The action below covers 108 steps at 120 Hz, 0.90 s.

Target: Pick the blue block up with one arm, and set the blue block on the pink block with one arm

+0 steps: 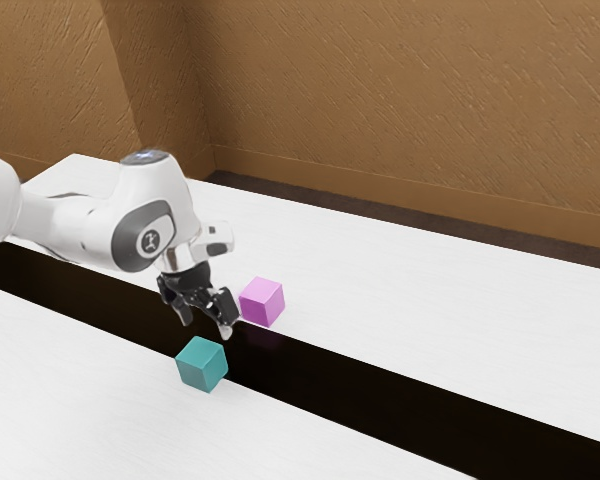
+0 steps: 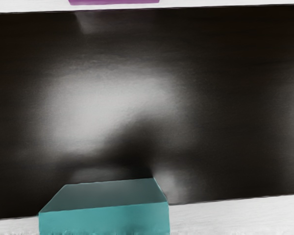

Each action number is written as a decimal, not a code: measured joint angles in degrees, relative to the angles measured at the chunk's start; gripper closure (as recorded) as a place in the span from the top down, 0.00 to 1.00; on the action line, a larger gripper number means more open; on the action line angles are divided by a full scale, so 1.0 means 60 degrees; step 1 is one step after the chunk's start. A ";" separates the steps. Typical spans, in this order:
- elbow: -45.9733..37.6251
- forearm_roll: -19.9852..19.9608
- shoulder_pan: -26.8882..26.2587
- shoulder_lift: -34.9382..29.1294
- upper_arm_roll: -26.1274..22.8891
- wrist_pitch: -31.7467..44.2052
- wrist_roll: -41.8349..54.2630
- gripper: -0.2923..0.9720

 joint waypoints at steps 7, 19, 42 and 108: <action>-0.0031 0.0042 -0.0024 0.0020 0.0011 -0.0113 0.0284 0.77; -0.0089 0.0092 -0.0164 0.0027 0.0015 -0.0351 0.0711 0.77; -0.0275 0.0097 -0.0317 -0.0053 0.0099 -0.0596 0.1272 0.77; -0.0298 -0.0132 -0.0175 0.0408 0.0458 0.0109 0.1162 0.77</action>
